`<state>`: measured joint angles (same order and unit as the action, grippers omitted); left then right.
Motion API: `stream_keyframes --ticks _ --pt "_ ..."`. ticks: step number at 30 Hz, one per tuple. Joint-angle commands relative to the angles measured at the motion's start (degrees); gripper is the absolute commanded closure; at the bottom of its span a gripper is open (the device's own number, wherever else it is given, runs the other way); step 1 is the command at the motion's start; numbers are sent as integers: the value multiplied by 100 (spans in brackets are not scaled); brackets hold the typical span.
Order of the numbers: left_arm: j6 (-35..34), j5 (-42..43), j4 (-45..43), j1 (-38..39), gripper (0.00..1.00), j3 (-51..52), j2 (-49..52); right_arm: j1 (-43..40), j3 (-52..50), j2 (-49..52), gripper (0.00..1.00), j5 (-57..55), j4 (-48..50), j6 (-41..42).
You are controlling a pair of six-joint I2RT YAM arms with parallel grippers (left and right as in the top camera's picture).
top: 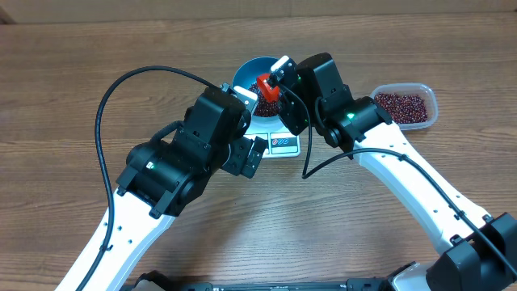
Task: Scoop item into bowl and weigh 150g on scale
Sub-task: 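Hold the scoop inverted over the bowl, shaking out remaining beans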
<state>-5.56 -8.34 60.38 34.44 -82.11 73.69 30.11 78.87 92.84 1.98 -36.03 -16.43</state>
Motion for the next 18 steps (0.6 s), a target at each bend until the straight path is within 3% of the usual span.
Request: stream_keyframes --ticks 1,6,18 --pt "87 48 -17 -39 0 -24 24 31 188 -142 96 -280 125 251" --pt "87 48 -17 -39 0 -24 24 57 188 -142 96 26 61 2" --pt "87 48 -17 -39 0 -24 24 -603 188 -271 97 448 68 1353"
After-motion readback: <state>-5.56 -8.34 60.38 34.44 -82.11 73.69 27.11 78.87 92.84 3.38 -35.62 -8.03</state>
